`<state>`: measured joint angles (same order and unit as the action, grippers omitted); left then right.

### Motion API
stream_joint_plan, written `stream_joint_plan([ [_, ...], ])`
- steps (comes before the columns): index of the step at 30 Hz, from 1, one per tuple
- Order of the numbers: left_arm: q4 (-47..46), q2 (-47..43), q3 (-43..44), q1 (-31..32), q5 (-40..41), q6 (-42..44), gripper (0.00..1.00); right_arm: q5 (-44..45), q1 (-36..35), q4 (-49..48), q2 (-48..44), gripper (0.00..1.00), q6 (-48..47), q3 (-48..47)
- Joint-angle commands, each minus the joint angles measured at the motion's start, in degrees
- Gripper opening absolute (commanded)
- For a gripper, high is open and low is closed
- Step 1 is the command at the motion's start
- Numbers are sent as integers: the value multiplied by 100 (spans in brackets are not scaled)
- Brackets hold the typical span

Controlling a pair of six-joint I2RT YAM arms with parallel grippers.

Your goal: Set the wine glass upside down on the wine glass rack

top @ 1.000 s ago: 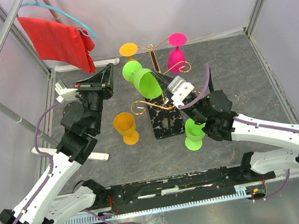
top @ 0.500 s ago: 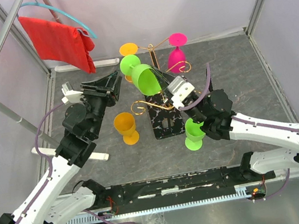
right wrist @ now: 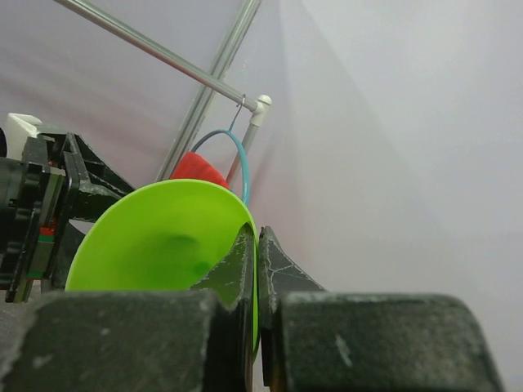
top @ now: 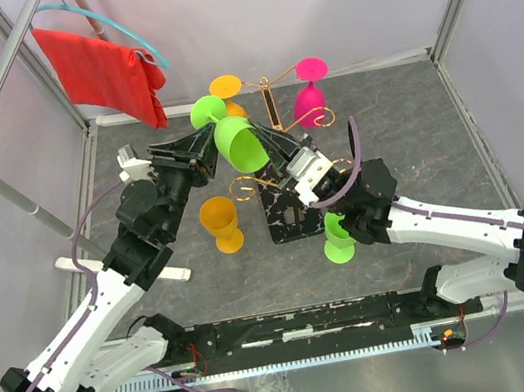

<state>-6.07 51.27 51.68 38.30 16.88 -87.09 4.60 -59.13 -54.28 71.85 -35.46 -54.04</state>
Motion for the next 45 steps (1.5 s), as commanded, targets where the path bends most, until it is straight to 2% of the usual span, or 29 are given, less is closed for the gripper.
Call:
stream_joint_plan([
  [1,-286,104,-47,3,-5,-326,49,-444,-25,-822,8,0,-27,84],
  [20,-633,486,-29,-5,317,-734,47,-847,-27,-935,88,0,211,288],
  [26,-881,622,-32,2,195,-748,39,-896,-34,-1003,234,0,186,260],
  [33,-1277,673,-45,-31,184,-381,16,-816,-35,-1014,189,0,182,301],
  [38,-1458,612,-143,-96,204,-172,6,-750,-32,-976,49,0,160,423],
  [45,-1435,454,-268,-202,210,-100,3,-591,-35,-975,-74,0,42,538],
])
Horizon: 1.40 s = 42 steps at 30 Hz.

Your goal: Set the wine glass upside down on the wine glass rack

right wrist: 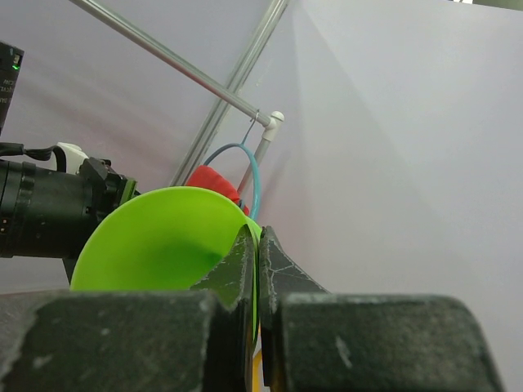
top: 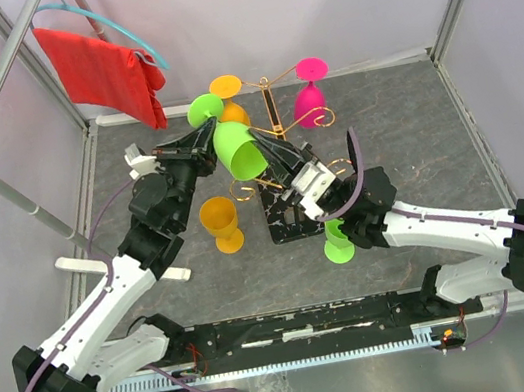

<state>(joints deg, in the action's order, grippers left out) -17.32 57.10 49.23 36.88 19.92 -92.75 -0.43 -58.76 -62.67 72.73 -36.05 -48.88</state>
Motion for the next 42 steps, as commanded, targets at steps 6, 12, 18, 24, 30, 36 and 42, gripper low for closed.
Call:
stream_joint_plan([
  [6,-254,-272,-1,-127,5,830,3,64,-72,-142,-185,8,59,47],
  [12,-284,-547,29,-214,399,1439,3,227,-73,62,-259,25,-13,144],
  [18,-265,-677,197,-274,571,2025,3,311,-74,180,-232,35,-57,150],
  [24,-227,-795,285,-374,767,2858,3,527,-74,410,-318,47,-128,259],
  [30,11,-828,671,-589,759,4282,3,803,-73,822,-483,62,-184,255],
  [36,480,-689,1223,-759,725,5962,3,1226,-74,1433,-707,76,-117,128],
  [42,315,-609,1058,-950,763,7593,3,1652,-74,2073,-1004,99,-84,122],
])
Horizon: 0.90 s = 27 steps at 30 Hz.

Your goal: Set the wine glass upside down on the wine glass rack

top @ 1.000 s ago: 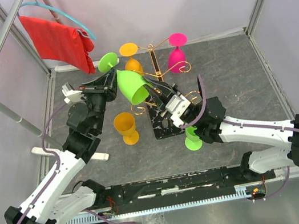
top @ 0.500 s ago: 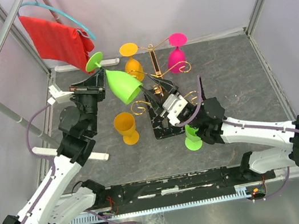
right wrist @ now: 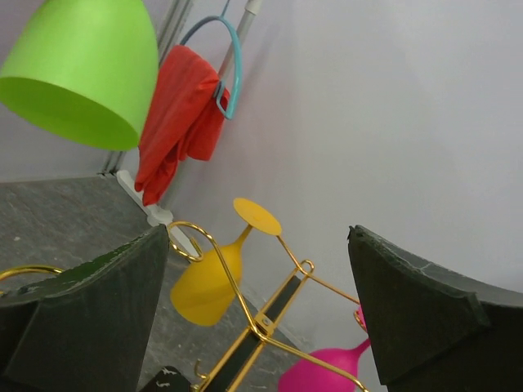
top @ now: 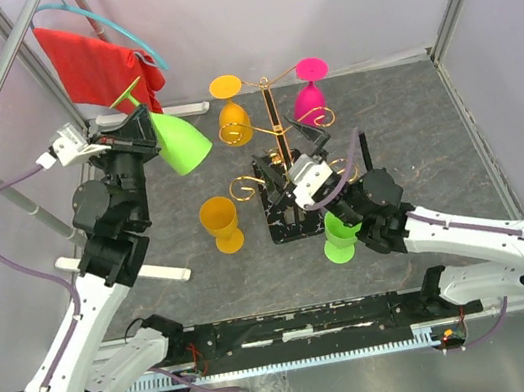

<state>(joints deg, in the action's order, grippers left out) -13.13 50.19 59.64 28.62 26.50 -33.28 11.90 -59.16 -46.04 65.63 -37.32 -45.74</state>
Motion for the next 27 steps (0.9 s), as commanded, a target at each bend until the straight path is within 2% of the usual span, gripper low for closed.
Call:
stream_joint_plan([
  [1,-151,101,-67,-170,139,1823,3,492,-35,499,-340,100,23,-184],
  [9,-1168,175,-1037,-518,246,2193,3,757,-27,939,-921,100,152,72],
  [14,-2535,306,-1812,-524,-197,2555,3,794,-34,1384,-1340,100,385,225],
  [19,-2998,735,-2012,-524,-591,2935,3,986,-28,1887,-1608,100,610,243],
  [27,-4656,1409,-2729,-522,-1313,3571,3,1110,-35,2037,-1902,100,649,507],
])
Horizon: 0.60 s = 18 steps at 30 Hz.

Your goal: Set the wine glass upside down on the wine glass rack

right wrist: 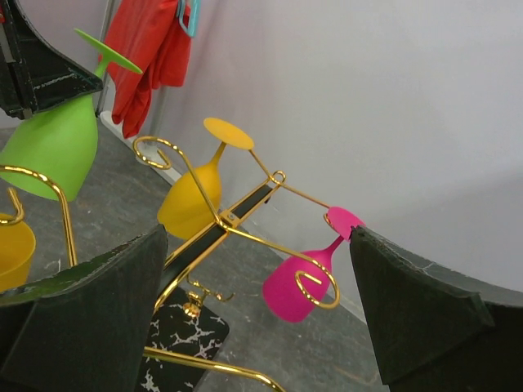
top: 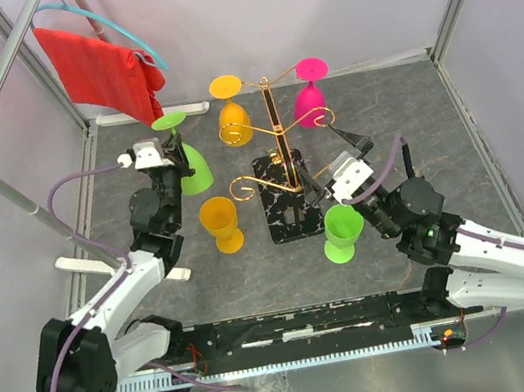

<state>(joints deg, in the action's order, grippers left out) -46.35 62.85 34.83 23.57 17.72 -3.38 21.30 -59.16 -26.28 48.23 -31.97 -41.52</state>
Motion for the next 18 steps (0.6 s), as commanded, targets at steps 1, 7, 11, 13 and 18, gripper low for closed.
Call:
stream_joint_plan([
  [1,-1535,205,-378,-17,-492,609,3,172,-32,62,-179,100,116,113],
  [7,-2880,657,-834,-19,-976,813,3,120,-33,38,-259,100,134,234],
  [11,-3866,1075,-1060,-13,-1303,847,3,113,-33,-56,-303,100,141,331],
  [13,-4385,1317,-1151,-5,-1422,865,3,95,-34,-70,-317,100,145,353],
  [18,-4654,1577,-1226,194,-1785,942,3,102,-34,-60,-332,100,124,403],
])
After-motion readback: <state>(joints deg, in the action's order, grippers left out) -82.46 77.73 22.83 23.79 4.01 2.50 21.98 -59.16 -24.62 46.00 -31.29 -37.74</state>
